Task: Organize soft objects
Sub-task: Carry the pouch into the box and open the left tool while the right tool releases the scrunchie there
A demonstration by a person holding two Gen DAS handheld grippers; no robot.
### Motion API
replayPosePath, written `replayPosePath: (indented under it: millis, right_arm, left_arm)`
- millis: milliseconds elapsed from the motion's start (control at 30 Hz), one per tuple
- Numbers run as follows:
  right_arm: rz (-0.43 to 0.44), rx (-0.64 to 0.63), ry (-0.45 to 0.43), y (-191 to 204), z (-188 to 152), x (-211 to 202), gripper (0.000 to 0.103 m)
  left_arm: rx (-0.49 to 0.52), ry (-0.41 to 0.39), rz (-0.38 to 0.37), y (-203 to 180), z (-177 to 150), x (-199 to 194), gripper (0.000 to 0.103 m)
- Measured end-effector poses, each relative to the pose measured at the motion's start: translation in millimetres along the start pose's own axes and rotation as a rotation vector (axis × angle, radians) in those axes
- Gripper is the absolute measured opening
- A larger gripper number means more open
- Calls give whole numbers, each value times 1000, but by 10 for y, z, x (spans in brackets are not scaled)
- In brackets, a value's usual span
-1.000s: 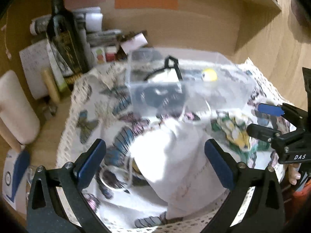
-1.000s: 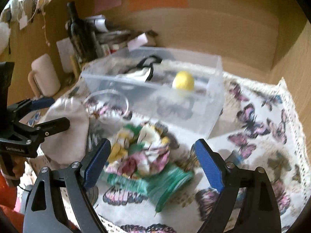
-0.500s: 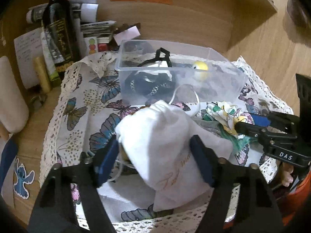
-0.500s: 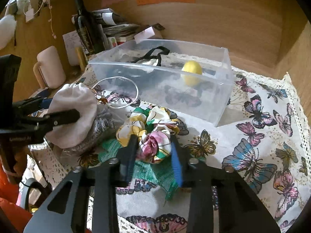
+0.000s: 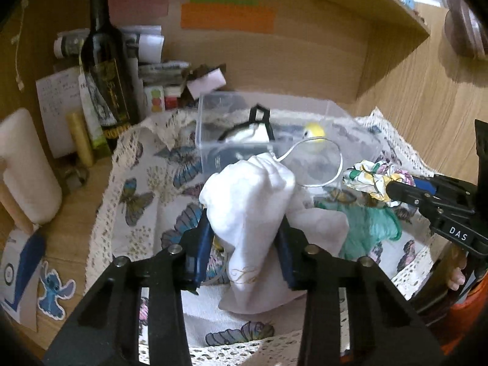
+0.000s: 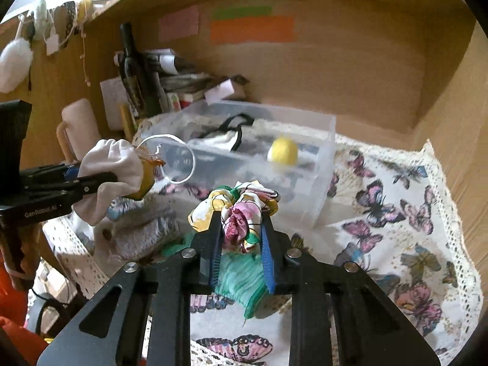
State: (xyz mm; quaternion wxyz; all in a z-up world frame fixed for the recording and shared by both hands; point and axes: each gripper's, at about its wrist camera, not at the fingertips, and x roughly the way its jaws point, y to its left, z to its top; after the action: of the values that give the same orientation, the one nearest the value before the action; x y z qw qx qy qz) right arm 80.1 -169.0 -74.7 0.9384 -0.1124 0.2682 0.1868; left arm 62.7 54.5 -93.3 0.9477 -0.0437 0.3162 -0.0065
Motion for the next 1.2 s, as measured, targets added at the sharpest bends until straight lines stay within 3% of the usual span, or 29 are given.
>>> replayPosePath:
  millis: [333,600,867,1200]
  right_arm:
    - [-21,13,-125,-60,265,-219,20]
    - [-45,4,-184,-117,532,-186,21]
    - [-57,-27,-154,-147,766,88,21]
    - [-48,-74,-39,-163,894,587,21]
  left_arm:
    - [16,-147,15,-38,318,-262,38]
    - [14,-215,30,-9,667,-204,38]
    - [28,-220,61,11,992,64,38]
    - [39,-124,58,5,1199,597,38]
